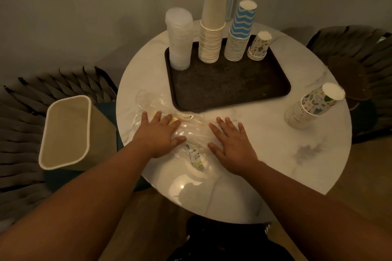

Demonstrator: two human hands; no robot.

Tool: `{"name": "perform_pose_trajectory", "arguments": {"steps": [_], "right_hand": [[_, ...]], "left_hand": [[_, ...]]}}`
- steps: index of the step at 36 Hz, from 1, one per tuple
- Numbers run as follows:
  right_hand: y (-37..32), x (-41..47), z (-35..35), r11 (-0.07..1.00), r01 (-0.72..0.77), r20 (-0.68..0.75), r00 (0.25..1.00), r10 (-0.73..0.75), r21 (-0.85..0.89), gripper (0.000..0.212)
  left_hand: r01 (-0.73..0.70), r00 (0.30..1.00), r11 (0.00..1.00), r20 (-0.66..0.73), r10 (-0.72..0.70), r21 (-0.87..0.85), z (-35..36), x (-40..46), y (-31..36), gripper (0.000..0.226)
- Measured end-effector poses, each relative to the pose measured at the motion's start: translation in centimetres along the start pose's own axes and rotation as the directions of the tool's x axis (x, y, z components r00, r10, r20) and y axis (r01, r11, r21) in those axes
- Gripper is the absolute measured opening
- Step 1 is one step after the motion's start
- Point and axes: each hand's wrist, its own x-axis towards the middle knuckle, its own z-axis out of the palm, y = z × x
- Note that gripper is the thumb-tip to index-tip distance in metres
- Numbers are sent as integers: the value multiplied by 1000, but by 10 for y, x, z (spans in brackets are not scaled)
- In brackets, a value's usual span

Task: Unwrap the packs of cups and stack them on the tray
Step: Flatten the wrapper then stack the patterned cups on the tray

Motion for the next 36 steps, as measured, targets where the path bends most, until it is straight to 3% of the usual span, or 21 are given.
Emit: {"name": "perform_pose_trajectory", "arguments": {"steps": [4,8,10,13,18,22,24,26,29,32,36], "right_hand": [[29,-24,-11,993,7,-187,982,15,121,59],[71,-53,-17,976,-99,-196,971,137,193,55],[95,-67,-15,966,-163,-207,957,204,203,52],[135,-85,-17,927,-277,-186,926,328,252,44],[197,-95,-30,822,-432,-148,846,512,371,21],[236,-84,-42,717,-523,-63,786,615,461,52],[240,-73,-51,688,-527,-16,788,615,500,71],[248,-54,-62,720,-490,-5,825,565,492,73],[254,-27,-67,792,-367,-105,876,471,488,74],[262,-14,-60,720,-262,-71,915,397,643,90],[265,1,-63,578,-136,-85,937,338,804,83]], "left_hand": [[-39,991,999,-127,42,22,-30,3,24,69],[-171,959,984,-240,154,-49,-58,16,70,81],[-240,941,966,-269,207,-96,-69,23,96,76],[-300,925,928,-306,226,-222,-83,39,143,58],[-292,944,794,-293,150,-533,-100,76,221,65],[-233,969,649,-226,96,-724,-118,108,275,91],[-223,974,553,-202,100,-803,-120,118,289,103],[-211,977,462,-194,85,-861,-120,133,303,106],[-199,979,389,-201,36,-899,-114,149,316,81],[-150,986,308,-166,-25,-940,-111,158,323,74],[-59,988,121,-75,-135,-991,-114,168,320,63]]}}
